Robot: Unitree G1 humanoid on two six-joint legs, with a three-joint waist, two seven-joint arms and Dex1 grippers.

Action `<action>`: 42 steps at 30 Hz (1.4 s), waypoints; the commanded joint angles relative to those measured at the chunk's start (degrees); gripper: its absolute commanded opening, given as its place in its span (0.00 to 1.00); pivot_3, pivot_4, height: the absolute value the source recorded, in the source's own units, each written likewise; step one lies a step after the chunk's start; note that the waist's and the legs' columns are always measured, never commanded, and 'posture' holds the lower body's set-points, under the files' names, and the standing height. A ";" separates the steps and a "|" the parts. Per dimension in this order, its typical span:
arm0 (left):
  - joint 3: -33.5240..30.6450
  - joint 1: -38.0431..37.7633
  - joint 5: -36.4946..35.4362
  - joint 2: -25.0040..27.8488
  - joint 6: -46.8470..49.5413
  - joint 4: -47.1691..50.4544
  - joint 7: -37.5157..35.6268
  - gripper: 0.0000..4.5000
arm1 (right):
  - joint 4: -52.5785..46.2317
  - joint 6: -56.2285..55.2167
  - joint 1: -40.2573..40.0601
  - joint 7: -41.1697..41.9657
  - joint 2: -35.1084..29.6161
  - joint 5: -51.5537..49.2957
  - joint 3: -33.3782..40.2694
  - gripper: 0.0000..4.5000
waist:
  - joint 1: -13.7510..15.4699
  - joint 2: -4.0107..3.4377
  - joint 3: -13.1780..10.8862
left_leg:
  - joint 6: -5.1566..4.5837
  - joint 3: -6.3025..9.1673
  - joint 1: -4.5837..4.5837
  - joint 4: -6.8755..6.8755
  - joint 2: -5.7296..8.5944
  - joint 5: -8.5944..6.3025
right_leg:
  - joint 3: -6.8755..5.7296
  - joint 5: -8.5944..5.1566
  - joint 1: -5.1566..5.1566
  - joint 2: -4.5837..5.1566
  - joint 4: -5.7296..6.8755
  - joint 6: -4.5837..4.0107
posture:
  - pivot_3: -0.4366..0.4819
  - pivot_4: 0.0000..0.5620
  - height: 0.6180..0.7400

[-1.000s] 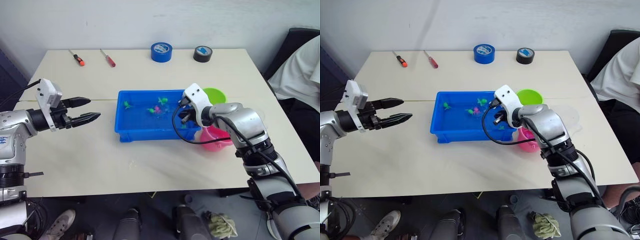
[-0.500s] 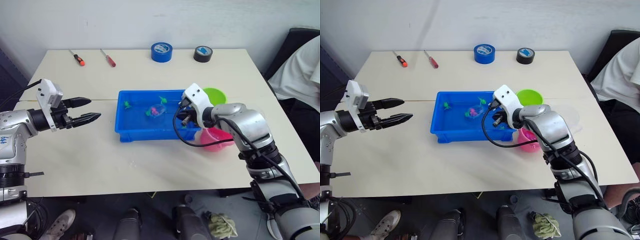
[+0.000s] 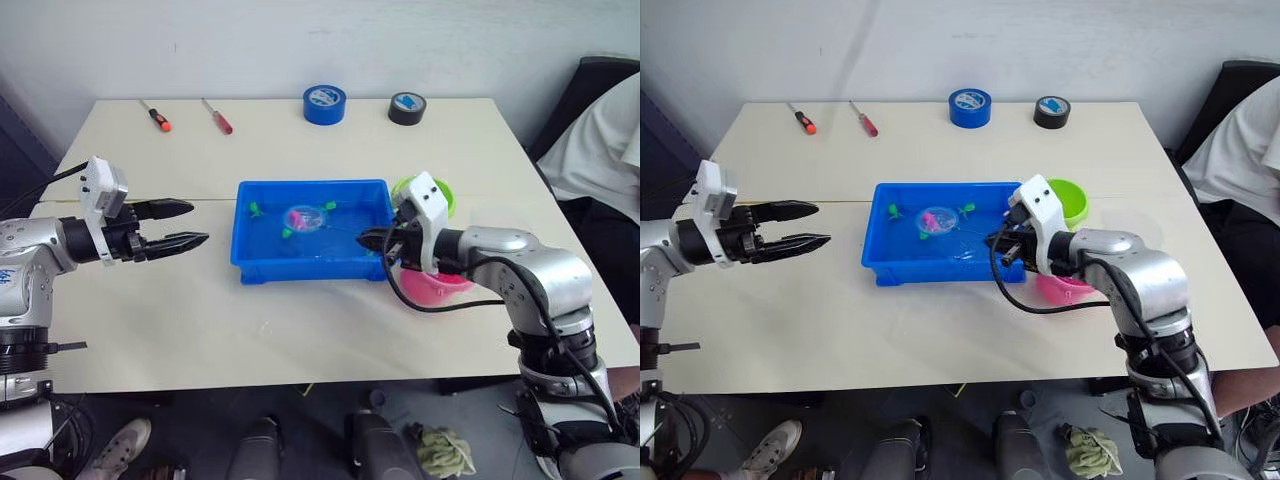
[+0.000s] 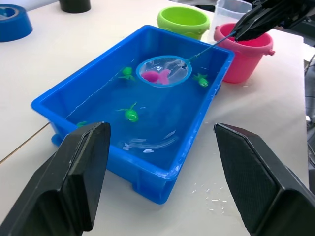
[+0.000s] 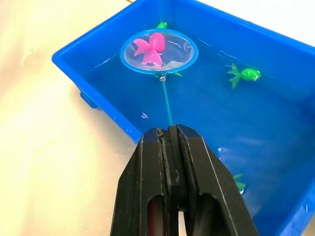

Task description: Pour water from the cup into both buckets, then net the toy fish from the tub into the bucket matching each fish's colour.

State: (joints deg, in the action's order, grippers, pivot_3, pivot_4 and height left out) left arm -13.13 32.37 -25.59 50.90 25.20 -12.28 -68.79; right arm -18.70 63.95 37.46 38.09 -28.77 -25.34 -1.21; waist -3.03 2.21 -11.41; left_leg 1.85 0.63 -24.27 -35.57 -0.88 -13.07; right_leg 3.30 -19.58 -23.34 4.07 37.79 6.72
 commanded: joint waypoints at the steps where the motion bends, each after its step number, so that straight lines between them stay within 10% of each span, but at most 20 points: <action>1: 0.21 2.04 -0.22 1.08 -0.83 0.03 -0.97 0.82 | -3.39 -1.21 -0.55 0.03 -0.69 -2.10 2.22 0.00 | -0.05 0.00 0.00 | 0.00 -0.01 0.00 0.00 0.00 0.00 | 0.01 0.00 0.00 -0.03 0.01 0.00 | 0.48 0.27 0.95; 16: 8.45 12.93 1.82 -4.05 -4.49 -6.70 -6.33 0.82 | -8.56 -4.27 -5.54 -0.57 -7.78 -5.65 14.84 0.00 | 1.62 0.00 0.00 | 0.00 -0.02 0.00 -0.04 0.02 0.00 | 0.04 0.00 0.03 -0.33 -0.02 0.00 | 0.48 0.27 0.95; 30: 13.87 24.80 6.34 -13.02 -12.17 -22.70 -12.09 0.82 | -22.87 -1.63 -35.98 3.51 -22.87 -8.15 41.93 0.00 | 1.34 -0.01 0.00 | -0.02 -0.38 0.19 -0.25 0.02 -0.01 | -0.04 0.01 0.50 -0.67 -0.14 0.03 | 0.48 0.27 0.95; 42: 13.76 27.98 9.33 -15.96 -17.04 -30.95 -13.85 0.82 | -23.05 -29.97 -55.11 2.45 -28.66 15.89 35.60 0.00 | 1.50 -0.01 0.00 | -0.02 -0.36 0.16 -0.46 0.12 -0.01 | -0.02 0.09 0.64 -0.63 -0.21 0.18 | 0.48 0.27 0.95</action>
State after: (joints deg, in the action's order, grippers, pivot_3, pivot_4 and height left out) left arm 1.32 58.65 -16.36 34.70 9.18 -43.63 -82.05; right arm -41.87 40.21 -16.79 41.34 -56.31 -14.56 34.68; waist -1.54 2.21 -11.41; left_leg 1.83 0.28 -24.11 -36.03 -0.77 -13.08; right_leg 3.28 -19.49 -22.70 3.44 37.58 6.90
